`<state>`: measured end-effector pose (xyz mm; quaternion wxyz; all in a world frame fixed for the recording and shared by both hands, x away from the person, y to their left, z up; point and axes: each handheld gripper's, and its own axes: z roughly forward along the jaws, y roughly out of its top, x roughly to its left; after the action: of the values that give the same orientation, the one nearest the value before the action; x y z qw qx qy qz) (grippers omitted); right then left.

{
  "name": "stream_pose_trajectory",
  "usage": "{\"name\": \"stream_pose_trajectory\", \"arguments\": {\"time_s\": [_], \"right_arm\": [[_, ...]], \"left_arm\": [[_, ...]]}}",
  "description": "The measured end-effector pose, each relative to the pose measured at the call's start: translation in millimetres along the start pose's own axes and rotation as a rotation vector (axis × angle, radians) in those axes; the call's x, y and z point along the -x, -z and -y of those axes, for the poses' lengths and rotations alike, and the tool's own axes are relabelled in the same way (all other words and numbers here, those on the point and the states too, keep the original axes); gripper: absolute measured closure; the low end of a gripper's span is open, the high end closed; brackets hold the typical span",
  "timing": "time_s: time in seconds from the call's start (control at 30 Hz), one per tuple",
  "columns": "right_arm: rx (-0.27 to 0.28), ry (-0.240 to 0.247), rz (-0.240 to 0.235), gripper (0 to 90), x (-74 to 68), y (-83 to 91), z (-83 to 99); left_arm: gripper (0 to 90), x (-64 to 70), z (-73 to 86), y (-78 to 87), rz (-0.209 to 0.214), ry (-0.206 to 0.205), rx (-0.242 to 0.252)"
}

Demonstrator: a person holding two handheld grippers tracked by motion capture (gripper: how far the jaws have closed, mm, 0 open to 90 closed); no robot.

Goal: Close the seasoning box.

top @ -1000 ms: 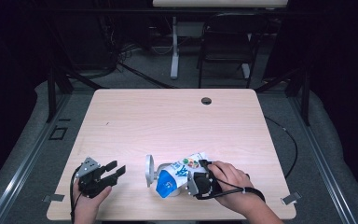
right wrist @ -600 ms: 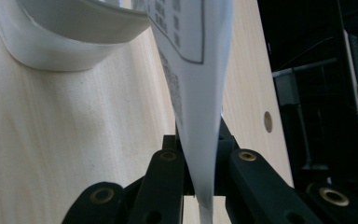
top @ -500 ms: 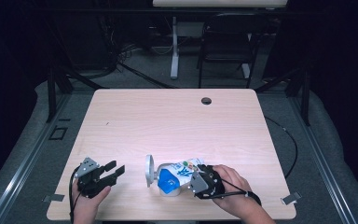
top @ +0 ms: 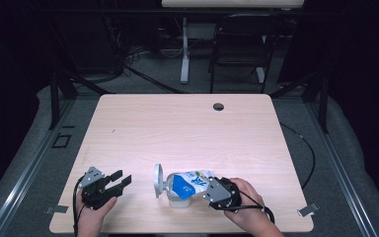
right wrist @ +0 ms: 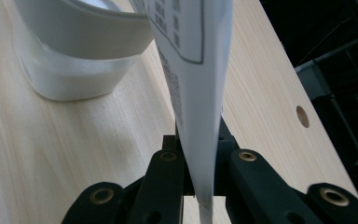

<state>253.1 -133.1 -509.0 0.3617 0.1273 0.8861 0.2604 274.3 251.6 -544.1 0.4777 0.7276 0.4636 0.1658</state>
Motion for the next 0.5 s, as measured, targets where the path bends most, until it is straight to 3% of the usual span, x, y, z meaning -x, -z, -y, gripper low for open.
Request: {"name": "stream_pose_trajectory", "arguments": {"time_s": [0.3,0.5], "right_arm": [[0.081,-0.203,-0.039,86.5,5.0,-6.3,8.4],[0.116,-0.312,-0.05,86.4,7.9,-11.0,15.8]], "left_arm": [[53.6,-1.6,0.3,1.1,-0.001,0.002,0.002],[53.6,-1.9,0.8,1.0,-0.002,0.002,0.001]]}}
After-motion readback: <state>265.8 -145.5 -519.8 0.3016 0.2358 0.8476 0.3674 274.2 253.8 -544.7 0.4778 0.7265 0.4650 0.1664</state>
